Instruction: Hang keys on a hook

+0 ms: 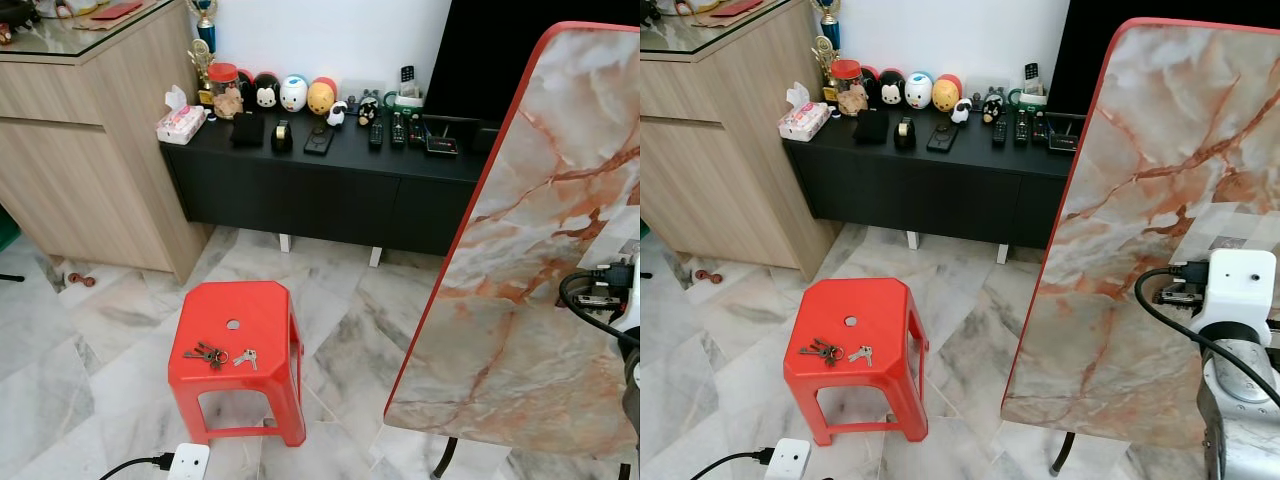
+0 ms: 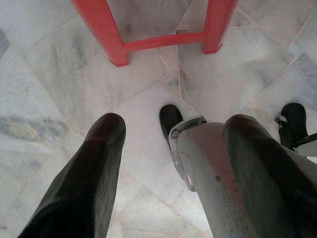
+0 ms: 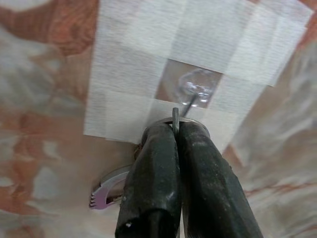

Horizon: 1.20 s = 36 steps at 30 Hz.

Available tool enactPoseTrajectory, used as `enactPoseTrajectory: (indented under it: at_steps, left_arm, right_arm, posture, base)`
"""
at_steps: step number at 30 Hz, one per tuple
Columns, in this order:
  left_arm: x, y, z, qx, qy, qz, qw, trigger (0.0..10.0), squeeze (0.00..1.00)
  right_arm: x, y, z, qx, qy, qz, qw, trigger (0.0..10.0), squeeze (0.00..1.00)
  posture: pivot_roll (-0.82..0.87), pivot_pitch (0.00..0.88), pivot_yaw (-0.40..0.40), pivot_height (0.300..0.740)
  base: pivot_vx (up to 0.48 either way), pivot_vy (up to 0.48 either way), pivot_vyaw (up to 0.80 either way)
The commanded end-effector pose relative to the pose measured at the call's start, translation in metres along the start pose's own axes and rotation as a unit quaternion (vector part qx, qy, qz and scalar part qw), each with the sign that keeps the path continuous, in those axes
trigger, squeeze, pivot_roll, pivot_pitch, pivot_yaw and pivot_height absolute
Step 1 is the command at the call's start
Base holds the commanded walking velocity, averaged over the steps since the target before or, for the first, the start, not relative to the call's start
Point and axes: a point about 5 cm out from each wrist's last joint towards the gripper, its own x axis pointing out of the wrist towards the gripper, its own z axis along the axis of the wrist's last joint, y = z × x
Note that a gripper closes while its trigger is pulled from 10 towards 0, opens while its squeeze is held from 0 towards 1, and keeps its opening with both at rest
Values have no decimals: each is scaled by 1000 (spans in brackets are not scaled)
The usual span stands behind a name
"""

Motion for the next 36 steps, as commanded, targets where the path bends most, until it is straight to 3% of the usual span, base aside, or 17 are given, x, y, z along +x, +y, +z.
enactPoseTrajectory:
  at_steps: [1,9,22,36]
  left_arm:
    - [-1,0,-3,5,6,-1,1000,10000,0]
    - [0,-1,-2,6,4,-2,1000,10000,0]
    - [1,-11,1,7,-5,-7,1000,10000,0]
    - [0,-4,-2,4,-1,-5,1000,10000,0]
  right_arm:
    - [2,-6,7,12,-11,-16,1000,10000,0]
    - [2,-5,8,25,-10,-14,1000,10000,0]
    - [6,0,9,4,3,19,1000,10000,0]
    - [9,1,9,2,9,29,1000,10000,0]
  posture:
    - [-81,49,-37,740]
    - [-81,47,-37,740]
    - [-78,47,-38,740]
    - [-78,46,-38,740]
  base:
    - [0,0,0]
    - [0,0,0]
    - [0,0,0]
    - [0,0,0]
